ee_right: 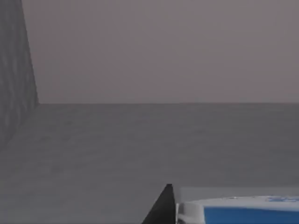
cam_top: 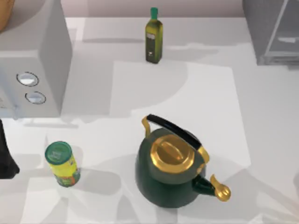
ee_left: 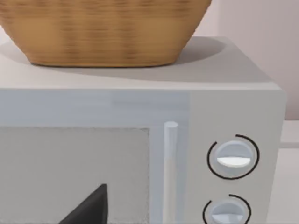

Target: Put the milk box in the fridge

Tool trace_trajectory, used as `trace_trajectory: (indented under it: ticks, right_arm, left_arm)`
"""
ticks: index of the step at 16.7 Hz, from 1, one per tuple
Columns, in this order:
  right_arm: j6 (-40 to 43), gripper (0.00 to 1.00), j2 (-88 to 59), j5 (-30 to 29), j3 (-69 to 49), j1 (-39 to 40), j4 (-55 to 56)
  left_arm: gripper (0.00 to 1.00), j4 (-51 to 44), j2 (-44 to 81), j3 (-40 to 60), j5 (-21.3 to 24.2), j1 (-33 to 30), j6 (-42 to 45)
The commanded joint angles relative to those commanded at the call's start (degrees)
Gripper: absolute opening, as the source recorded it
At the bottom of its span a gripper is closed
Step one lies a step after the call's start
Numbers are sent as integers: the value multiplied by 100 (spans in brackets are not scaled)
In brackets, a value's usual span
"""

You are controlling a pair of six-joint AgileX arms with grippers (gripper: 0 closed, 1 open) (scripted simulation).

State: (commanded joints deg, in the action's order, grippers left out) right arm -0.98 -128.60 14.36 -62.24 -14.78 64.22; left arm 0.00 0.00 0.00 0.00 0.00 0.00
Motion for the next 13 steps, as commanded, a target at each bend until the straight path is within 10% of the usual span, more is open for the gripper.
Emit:
trace_trajectory:
  ticks: [13]
  right_arm:
    - [18, 0, -1105, -317, -2983, 235, -1722]
  left_arm:
    - [100, 0, 0, 0, 0, 0, 0]
